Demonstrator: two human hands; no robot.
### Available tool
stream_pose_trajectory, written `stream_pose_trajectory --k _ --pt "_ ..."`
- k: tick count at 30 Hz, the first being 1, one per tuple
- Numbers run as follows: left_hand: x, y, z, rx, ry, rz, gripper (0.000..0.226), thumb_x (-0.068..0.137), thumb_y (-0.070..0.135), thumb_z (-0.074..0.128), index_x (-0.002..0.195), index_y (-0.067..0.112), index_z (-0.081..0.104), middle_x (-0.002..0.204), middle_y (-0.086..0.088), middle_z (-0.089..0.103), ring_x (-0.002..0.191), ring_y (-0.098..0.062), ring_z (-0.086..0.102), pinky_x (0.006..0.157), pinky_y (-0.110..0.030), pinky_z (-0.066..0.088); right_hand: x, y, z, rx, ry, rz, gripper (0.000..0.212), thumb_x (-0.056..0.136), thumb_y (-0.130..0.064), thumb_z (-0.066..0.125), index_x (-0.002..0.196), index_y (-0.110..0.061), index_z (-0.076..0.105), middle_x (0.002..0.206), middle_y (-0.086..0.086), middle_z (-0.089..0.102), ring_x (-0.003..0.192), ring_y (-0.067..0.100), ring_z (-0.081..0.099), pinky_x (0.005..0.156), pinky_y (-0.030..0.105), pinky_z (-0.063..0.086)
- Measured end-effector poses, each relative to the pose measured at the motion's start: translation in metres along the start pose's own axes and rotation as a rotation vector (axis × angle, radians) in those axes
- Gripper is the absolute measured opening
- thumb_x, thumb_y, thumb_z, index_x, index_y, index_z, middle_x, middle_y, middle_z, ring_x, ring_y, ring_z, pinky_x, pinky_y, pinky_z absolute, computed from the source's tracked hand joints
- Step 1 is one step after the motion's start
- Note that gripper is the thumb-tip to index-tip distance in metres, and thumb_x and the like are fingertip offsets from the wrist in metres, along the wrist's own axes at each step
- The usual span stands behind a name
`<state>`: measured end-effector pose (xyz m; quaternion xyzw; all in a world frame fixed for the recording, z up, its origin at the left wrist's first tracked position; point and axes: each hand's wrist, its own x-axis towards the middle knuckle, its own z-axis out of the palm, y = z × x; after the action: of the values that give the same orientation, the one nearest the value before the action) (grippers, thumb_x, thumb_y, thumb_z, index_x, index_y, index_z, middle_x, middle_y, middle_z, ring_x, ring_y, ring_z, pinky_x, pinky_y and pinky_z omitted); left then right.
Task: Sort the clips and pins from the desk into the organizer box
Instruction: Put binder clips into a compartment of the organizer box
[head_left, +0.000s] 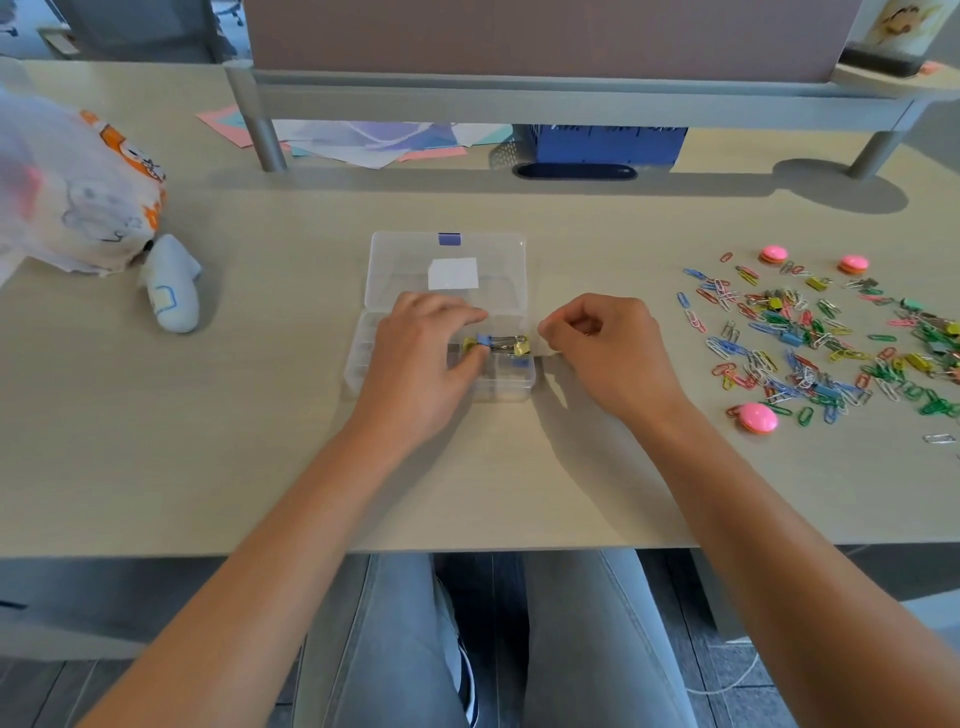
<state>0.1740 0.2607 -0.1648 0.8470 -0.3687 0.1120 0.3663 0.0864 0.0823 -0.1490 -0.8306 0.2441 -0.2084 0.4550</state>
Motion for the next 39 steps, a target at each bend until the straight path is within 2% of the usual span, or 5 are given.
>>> stream_pose_trajectory --k 6,21,30,33,39 --pt "-0.011 0.005 -0.001 0.075 -0.046 0.065 0.032 0.09 0.025 0.055 0.116 0.018 0.071 0.113 0.003 0.064 0.113 -0.022 0.053 0.094 -0.047 0.045 -0.005 0.002 0.007 -0.013 -0.01 -0.053 0.008 0.089 -0.021 0.069 0.085 -0.024 0.076 0.071 -0.01 0.068 0.054 -0.002 0.055 0.052 0.009 0.038" --pt "-0.021 0.009 0.003 0.173 -0.052 0.098 0.026 0.096 0.015 0.054 0.115 0.014 0.072 0.114 0.0 0.063 0.098 -0.027 0.061 0.083 -0.049 0.05 -0.008 0.001 0.017 -0.069 0.025 -0.064 0.007 0.085 -0.027 0.075 0.091 -0.029 0.074 0.075 -0.011 0.067 0.069 0.01 0.062 0.071 0.033 0.055" --pt "-0.025 0.013 0.007 0.221 -0.027 0.087 0.026 0.096 0.015 0.051 0.115 0.008 0.068 0.117 -0.004 0.061 0.092 -0.03 0.061 0.082 -0.046 0.049 -0.007 0.003 0.014 -0.11 -0.015 -0.134 0.009 0.088 -0.023 0.072 0.096 -0.025 0.074 0.077 -0.008 0.068 0.062 0.007 0.058 0.064 0.025 0.047" --pt "-0.026 0.012 0.006 0.147 0.001 0.044 0.025 0.095 0.016 0.056 0.116 0.004 0.064 0.116 -0.006 0.057 0.088 -0.027 0.062 0.081 -0.045 0.05 -0.008 0.002 0.015 -0.14 -0.005 -0.191 0.009 0.088 -0.023 0.071 0.095 -0.026 0.075 0.076 -0.009 0.065 0.062 0.004 0.055 0.066 0.026 0.047" --pt "-0.029 0.013 0.004 0.11 0.023 0.029 0.023 0.096 0.017 0.057 0.109 0.002 0.07 0.108 -0.006 0.061 0.092 -0.024 0.061 0.082 -0.042 0.051 -0.004 -0.006 0.015 -0.225 -0.067 -0.235 0.01 0.086 -0.024 0.07 0.087 -0.027 0.079 0.076 -0.006 0.067 0.07 0.007 0.06 0.068 0.028 0.049"
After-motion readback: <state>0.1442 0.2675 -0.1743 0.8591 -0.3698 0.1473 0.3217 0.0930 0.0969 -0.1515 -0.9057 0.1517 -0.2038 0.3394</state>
